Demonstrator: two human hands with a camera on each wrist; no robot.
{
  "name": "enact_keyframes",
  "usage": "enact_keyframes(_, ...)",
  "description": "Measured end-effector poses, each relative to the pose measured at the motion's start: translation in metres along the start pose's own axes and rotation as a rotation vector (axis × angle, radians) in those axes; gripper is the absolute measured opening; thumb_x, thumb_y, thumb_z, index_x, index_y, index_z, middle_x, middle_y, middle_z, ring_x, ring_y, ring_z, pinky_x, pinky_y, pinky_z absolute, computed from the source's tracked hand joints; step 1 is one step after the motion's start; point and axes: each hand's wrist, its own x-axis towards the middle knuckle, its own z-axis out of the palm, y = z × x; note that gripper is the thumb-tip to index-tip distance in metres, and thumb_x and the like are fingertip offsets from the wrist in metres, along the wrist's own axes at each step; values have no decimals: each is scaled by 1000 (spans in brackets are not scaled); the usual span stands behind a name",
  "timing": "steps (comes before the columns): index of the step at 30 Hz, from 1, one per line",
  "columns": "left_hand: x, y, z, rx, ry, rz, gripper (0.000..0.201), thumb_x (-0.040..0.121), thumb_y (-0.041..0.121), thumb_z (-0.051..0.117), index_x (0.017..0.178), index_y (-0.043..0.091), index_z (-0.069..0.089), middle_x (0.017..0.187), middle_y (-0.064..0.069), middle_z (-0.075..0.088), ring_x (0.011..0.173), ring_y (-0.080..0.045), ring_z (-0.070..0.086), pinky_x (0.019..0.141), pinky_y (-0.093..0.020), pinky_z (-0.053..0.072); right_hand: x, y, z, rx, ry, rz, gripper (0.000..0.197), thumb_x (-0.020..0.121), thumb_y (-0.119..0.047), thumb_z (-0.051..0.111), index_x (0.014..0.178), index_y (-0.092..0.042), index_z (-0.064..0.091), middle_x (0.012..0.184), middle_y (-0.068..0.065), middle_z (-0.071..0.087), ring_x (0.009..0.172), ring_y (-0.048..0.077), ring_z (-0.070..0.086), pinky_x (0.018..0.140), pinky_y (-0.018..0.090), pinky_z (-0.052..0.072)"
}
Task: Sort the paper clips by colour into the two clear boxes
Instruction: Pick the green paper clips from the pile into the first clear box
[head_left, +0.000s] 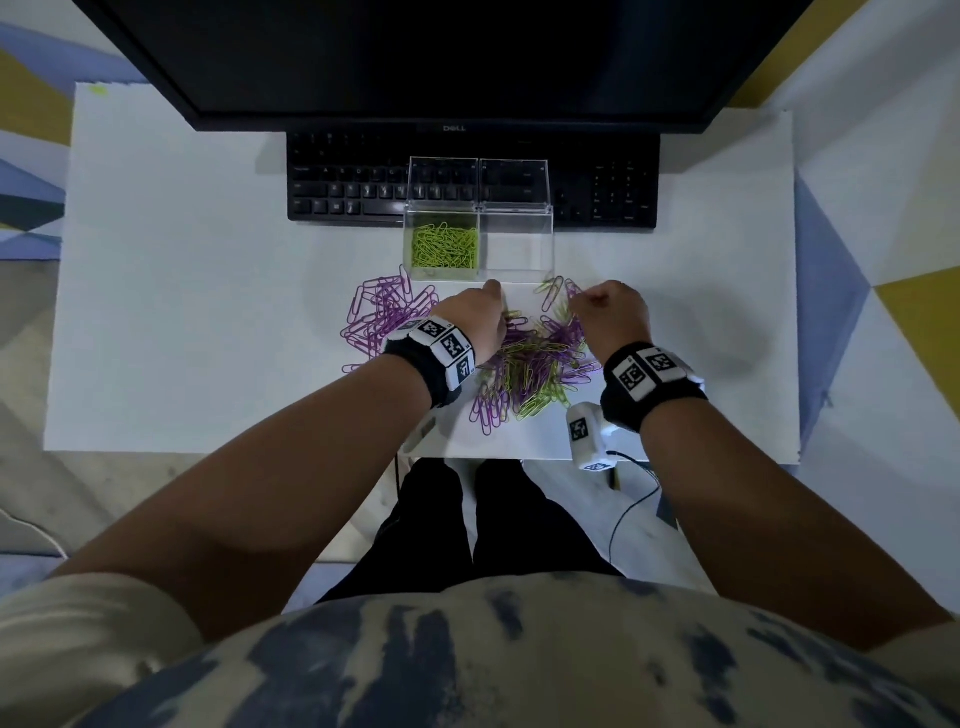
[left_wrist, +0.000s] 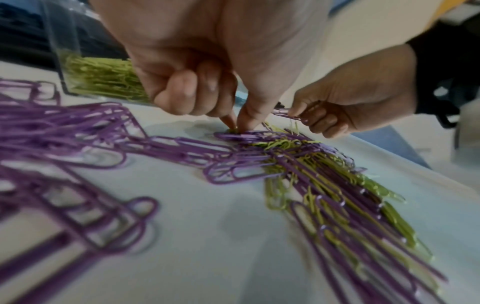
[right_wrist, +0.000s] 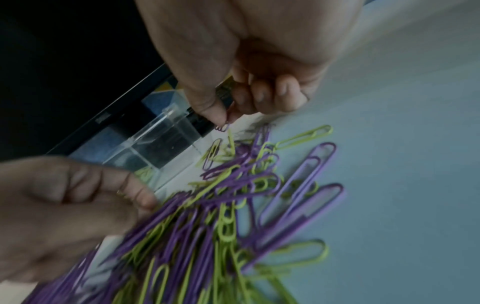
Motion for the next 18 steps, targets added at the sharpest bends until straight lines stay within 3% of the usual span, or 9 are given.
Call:
enact_keyframes(3, -1, -1, 0, -70, 19, -36, 24, 95, 26, 46, 113, 9, 48, 97, -8, 64, 83, -26, 64, 73, -39, 55, 5, 3, -11, -37, 23, 38, 20, 83, -27, 60, 93, -11, 67, 85, 2, 66, 87, 19, 61, 73, 24, 42)
enact_keyframes(7, -1, 2, 1, -53, 79, 2, 20, 96, 23, 44, 111, 10, 50, 95, -7, 66, 81, -24, 65, 73, -41, 57, 4, -3, -14, -117, 13, -9, 27, 85, -29, 59, 106, -13, 60, 107, 2, 66, 94, 19, 60, 79, 26, 44)
enact_keyframes(10, -1, 5, 1, 40, 78, 24, 19, 96, 18, 45, 112, 9, 48, 96, -7, 66, 83, -27, 64, 72, -39, 56, 4, -14, -4, -171, -13, -65, 20, 85, -33, 59, 93, -16, 62, 100, 1, 67, 87, 18, 60, 75, 25, 45)
enact_keyframes(12, -1, 8, 1, 165, 62, 50, 20, 95, 14, 46, 114, 7, 45, 94, -9, 66, 82, -30, 65, 63, -37, 51, 2, -22, 6, -214, -38, -67, 21, 83, -37, 61, 85, -16, 61, 93, 3, 67, 83, 22, 61, 75, 29, 49)
enact_keyframes(15, -3, 13, 0, 313, 21, 85, 18, 94, 6, 46, 111, 4, 43, 88, -10, 64, 77, -31, 63, 55, -35, 41, 0, -28, 16, -300, -61, -79, 30, 83, -36, 63, 91, -8, 63, 91, 9, 68, 83, 29, 64, 77, 37, 55)
enact_keyframes(18, -3, 15, 0, 334, 2, 96, 19, 92, 4, 47, 111, 3, 43, 90, -10, 65, 78, -31, 63, 56, -35, 40, 0, -29, 16, -277, -88, -70, 26, 82, -27, 60, 92, -3, 64, 90, 12, 67, 82, 31, 63, 75, 35, 54)
